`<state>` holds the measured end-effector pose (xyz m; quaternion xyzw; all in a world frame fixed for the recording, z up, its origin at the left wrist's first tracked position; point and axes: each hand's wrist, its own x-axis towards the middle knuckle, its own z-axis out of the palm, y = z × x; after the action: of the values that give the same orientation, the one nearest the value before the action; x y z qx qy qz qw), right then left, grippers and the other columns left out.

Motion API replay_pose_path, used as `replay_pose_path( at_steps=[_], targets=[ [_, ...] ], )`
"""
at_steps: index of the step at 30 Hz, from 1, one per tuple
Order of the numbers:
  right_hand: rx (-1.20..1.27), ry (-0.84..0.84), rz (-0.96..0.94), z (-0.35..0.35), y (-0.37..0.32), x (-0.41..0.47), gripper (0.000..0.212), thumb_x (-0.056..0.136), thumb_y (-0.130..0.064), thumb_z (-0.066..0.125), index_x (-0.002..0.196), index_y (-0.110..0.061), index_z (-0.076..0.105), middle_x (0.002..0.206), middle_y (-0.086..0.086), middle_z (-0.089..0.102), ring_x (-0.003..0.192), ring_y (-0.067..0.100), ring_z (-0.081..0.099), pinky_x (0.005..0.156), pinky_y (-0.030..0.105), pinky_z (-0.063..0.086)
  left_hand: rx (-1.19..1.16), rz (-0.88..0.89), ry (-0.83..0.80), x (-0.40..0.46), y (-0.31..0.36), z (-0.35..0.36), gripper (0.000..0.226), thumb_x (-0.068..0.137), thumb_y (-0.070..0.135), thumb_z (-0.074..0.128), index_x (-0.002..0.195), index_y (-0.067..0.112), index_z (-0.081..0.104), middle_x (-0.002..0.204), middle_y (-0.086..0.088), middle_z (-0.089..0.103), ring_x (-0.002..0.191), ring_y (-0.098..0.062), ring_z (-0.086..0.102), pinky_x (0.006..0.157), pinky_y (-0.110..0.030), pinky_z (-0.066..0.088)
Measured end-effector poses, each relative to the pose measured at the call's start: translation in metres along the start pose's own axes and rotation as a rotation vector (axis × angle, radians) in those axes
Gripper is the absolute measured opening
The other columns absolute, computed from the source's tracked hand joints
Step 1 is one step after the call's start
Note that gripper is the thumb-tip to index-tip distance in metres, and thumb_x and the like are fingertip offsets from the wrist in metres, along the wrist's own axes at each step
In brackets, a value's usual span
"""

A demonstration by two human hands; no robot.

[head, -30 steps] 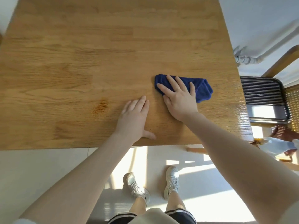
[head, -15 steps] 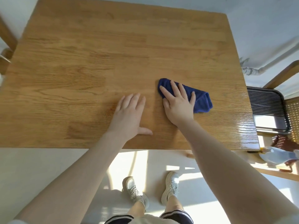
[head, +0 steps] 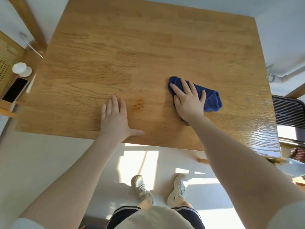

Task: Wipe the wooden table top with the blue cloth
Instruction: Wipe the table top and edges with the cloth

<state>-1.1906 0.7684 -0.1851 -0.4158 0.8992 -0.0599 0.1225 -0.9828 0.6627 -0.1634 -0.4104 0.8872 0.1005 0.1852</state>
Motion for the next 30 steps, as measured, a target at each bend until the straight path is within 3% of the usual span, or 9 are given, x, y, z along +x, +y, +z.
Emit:
replay_pose_path(
  at_steps=[2, 7, 10, 17, 20, 26, 30],
  targets=[
    [-0.015, 0.005, -0.026, 0.002, -0.003, -0.010, 0.044, 0.098, -0.035, 0.025, 0.140, -0.047, 0.027, 0.157, -0.008, 0.013, 0.144, 0.019, 0.006, 0.110, 0.059, -0.001, -0.015, 0.020, -0.030, -0.001, -0.004, -0.001, 0.139, 0.052, 0.084, 0.058, 0.148, 0.009, -0.010, 0.155, -0.019, -0.016, 0.145, -0.031, -0.009, 0.117, -0.042, -0.003],
    [-0.140, -0.027, -0.347, 0.023, -0.012, -0.096, 0.047, 0.091, -0.037, 0.028, 0.136, -0.041, 0.038, 0.151, -0.003, 0.032, 0.139, 0.026, 0.028, 0.104, 0.066, 0.012, -0.066, 0.023, -0.025, -0.005, -0.005, -0.002, 0.138, 0.053, 0.079, 0.064, 0.148, 0.011, -0.010, 0.156, -0.015, -0.016, 0.145, -0.030, -0.008, 0.117, -0.042, 0.004],
    [-0.168, -0.078, -0.463, 0.021, -0.007, -0.094, 0.046, 0.090, -0.036, 0.031, 0.135, -0.041, 0.040, 0.150, -0.003, 0.035, 0.137, 0.027, 0.032, 0.102, 0.069, 0.016, -0.093, 0.015, -0.019, -0.005, -0.004, -0.003, 0.138, 0.053, 0.078, 0.065, 0.149, 0.011, -0.010, 0.156, -0.014, -0.016, 0.145, -0.029, -0.008, 0.117, -0.042, 0.005],
    [-0.106, -0.030, -0.236, 0.007, -0.037, 0.003, 0.047, 0.096, -0.034, 0.029, 0.141, -0.046, 0.026, 0.157, -0.008, 0.013, 0.144, 0.020, 0.006, 0.108, 0.065, 0.000, -0.125, 0.009, 0.015, -0.002, -0.005, 0.006, 0.138, 0.053, 0.077, 0.065, 0.149, 0.013, -0.012, 0.156, -0.010, -0.020, 0.145, -0.024, -0.013, 0.117, -0.039, 0.002],
    [-0.155, -0.024, -0.369, 0.011, -0.037, -0.002, 0.048, 0.095, -0.034, 0.027, 0.142, -0.044, 0.026, 0.157, -0.006, 0.014, 0.144, 0.025, 0.008, 0.107, 0.067, 0.004, -0.148, -0.005, 0.010, -0.004, -0.004, 0.008, 0.138, 0.053, 0.076, 0.066, 0.149, 0.014, -0.012, 0.155, -0.009, -0.023, 0.144, -0.023, -0.015, 0.117, -0.038, 0.000],
    [-0.245, -0.120, -0.648, 0.022, -0.033, -0.068, 0.050, 0.085, -0.038, 0.031, 0.133, -0.040, 0.044, 0.148, -0.002, 0.038, 0.135, 0.031, 0.035, 0.099, 0.071, 0.020, -0.151, -0.030, -0.009, -0.005, -0.002, 0.002, 0.134, 0.058, 0.071, 0.069, 0.149, 0.014, -0.012, 0.156, -0.008, -0.022, 0.145, -0.024, -0.013, 0.117, -0.039, 0.004],
    [-0.181, -0.124, -0.643, 0.012, -0.040, -0.029, 0.051, 0.087, -0.037, 0.027, 0.136, -0.042, 0.040, 0.152, -0.004, 0.030, 0.140, 0.028, 0.026, 0.103, 0.069, 0.012, -0.145, -0.043, -0.010, -0.004, 0.000, 0.002, 0.135, 0.057, 0.071, 0.069, 0.148, 0.014, -0.012, 0.156, -0.008, -0.022, 0.145, -0.023, -0.013, 0.117, -0.039, 0.005]
  ],
)
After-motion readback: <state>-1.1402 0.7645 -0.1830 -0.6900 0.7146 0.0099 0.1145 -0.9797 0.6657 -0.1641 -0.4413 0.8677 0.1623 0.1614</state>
